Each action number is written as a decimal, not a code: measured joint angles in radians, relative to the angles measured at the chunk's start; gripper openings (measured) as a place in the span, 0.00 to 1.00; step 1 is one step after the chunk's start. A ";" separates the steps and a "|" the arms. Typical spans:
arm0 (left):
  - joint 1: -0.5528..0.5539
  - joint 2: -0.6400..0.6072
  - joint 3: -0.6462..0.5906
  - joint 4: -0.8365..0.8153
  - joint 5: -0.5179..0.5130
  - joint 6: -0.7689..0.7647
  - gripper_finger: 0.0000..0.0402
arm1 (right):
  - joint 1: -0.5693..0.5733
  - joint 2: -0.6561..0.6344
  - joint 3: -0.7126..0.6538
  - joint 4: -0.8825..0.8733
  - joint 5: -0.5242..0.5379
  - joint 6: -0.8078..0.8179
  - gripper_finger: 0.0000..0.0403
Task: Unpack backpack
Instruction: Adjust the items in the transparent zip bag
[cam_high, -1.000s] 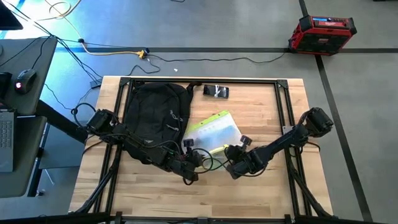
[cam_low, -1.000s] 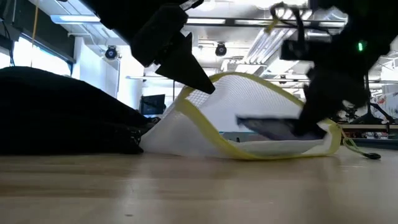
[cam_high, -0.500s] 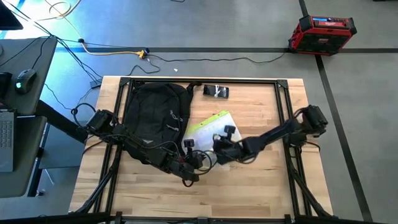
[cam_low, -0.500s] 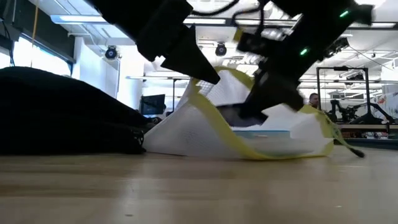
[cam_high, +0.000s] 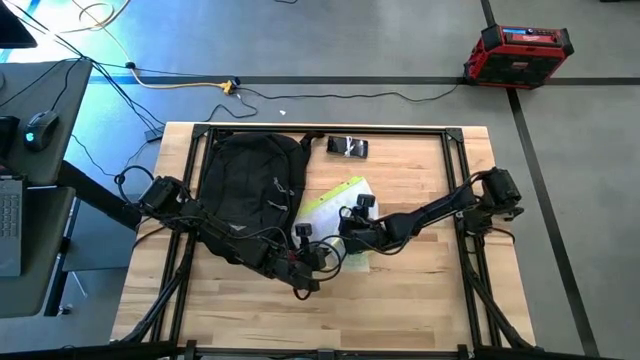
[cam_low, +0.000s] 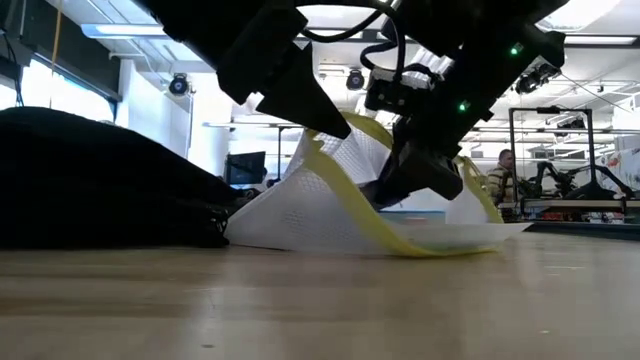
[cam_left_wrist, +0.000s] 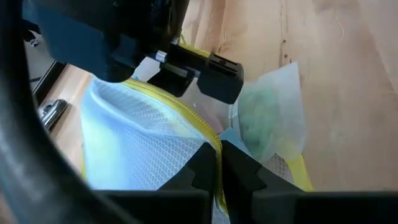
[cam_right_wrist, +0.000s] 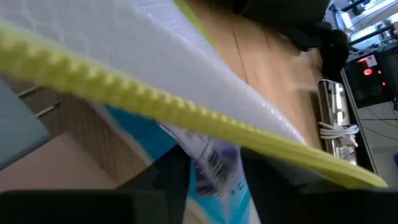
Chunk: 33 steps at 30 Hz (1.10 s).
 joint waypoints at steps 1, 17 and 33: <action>0.000 0.000 0.000 -0.007 0.001 -0.002 0.00 | 0.000 0.000 0.000 -0.001 0.000 0.005 0.37; -0.001 0.000 0.001 -0.055 0.075 -0.030 0.00 | 0.194 -0.048 0.000 -0.096 -0.030 0.018 0.39; 0.006 0.000 0.001 -0.073 0.135 -0.030 0.00 | 0.122 -0.024 -0.024 0.013 -0.290 0.029 0.35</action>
